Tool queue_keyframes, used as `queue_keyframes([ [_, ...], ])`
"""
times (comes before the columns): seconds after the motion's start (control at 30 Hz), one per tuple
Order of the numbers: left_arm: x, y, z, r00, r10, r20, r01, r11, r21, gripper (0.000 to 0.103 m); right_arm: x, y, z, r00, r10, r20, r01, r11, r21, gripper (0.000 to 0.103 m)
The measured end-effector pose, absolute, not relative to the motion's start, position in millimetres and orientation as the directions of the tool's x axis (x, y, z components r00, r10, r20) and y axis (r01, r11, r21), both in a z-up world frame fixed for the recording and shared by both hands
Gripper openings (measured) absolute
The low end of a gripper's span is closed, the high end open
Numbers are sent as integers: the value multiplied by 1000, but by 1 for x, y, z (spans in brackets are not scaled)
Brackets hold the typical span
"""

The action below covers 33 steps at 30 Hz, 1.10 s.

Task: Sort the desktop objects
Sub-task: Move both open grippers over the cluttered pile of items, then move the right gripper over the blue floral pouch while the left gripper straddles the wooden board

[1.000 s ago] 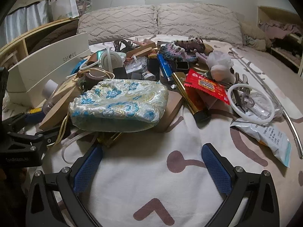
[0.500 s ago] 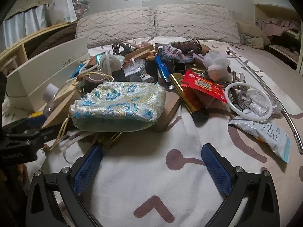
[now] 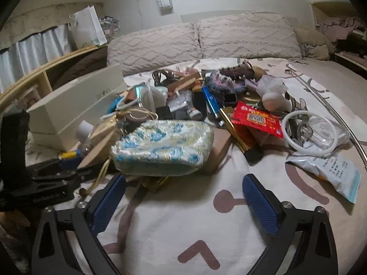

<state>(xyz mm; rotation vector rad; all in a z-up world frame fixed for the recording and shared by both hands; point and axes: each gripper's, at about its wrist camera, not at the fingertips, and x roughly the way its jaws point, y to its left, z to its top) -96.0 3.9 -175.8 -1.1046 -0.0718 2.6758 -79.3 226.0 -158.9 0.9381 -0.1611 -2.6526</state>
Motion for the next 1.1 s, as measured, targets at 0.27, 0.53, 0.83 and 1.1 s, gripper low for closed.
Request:
queue_keyframes([
  [0.27, -88, 7, -177, -668, 269, -694, -227, -962, -153, 40, -95, 244, -161, -699, -434, -569, 241, -891, 384, 84],
  [0.53, -80, 15, -175, -667, 293, -685, -258, -953, -157, 32, -108, 257, -166, -673, -515, -532, 210, -822, 530, 58],
  [0.83, -72, 16, -176, -680, 290, -674, -248, -955, -161, 30, -104, 273, -170, -683, -516, -517, 167, -799, 577, 21],
  [1.1, -61, 20, -176, -692, 288, -662, -251, -956, -154, 28, -90, 260, -169, -670, -526, -525, 213, -813, 542, 18],
])
